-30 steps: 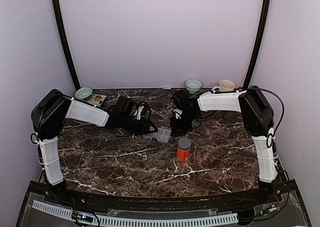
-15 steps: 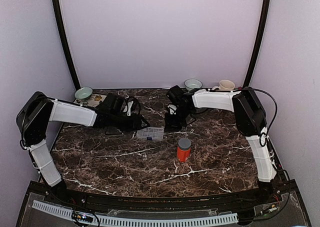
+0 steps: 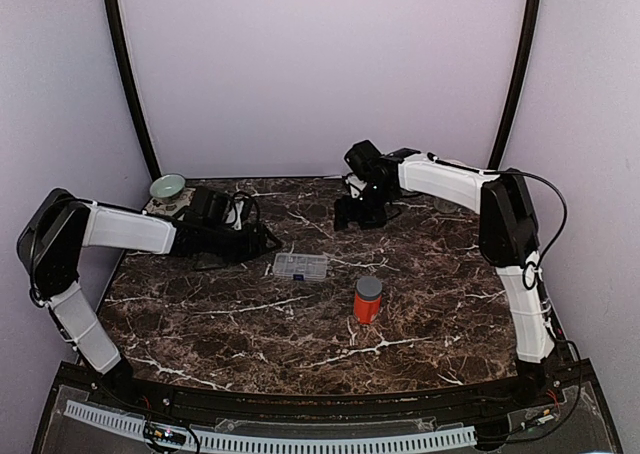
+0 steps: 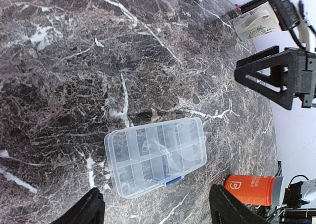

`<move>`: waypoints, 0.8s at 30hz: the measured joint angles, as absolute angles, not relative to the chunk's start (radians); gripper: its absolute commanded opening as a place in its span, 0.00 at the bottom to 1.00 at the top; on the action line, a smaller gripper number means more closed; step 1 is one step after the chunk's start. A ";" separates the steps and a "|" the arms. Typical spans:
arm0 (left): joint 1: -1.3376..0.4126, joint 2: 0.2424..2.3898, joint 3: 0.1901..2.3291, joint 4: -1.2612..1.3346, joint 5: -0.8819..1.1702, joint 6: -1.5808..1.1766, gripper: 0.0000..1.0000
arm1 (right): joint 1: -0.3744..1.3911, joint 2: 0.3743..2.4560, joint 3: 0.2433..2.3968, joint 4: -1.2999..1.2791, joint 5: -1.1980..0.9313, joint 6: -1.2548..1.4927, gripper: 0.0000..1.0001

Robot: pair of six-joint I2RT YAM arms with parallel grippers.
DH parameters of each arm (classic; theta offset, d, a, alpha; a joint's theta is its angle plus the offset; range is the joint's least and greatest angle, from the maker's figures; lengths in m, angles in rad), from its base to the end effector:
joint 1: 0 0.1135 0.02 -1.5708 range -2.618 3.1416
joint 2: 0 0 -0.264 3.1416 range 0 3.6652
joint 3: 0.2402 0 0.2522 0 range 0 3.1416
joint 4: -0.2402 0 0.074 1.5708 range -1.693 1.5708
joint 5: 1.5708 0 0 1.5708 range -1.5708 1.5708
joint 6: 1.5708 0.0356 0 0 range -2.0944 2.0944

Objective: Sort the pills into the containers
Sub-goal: Position the pill container at the center of the board, then pick up the pill container from the center of the board.

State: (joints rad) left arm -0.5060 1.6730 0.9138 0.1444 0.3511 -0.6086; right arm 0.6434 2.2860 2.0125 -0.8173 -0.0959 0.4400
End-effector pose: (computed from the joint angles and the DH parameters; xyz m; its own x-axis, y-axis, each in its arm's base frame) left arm 0.3034 -0.1821 0.1891 -0.8146 -0.1623 -0.5568 0.2866 0.7220 -0.6298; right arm 0.3946 0.3001 0.2073 -0.9115 -0.1535 -0.3816 -0.2700 0.9232 0.2735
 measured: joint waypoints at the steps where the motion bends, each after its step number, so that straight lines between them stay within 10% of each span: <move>1: -0.504 1.686 0.915 0.149 0.361 -0.616 0.76 | 0.645 2.283 2.021 -0.825 -0.091 0.428 0.73; 24: -0.475 1.863 0.934 0.283 0.524 -0.764 0.68 | 0.670 2.280 1.886 -0.815 -0.353 0.393 0.63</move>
State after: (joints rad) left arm -0.4747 1.8629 0.9337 0.2832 0.5240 -0.7635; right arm 0.6697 2.2795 1.8862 -0.8154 -0.3527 0.3931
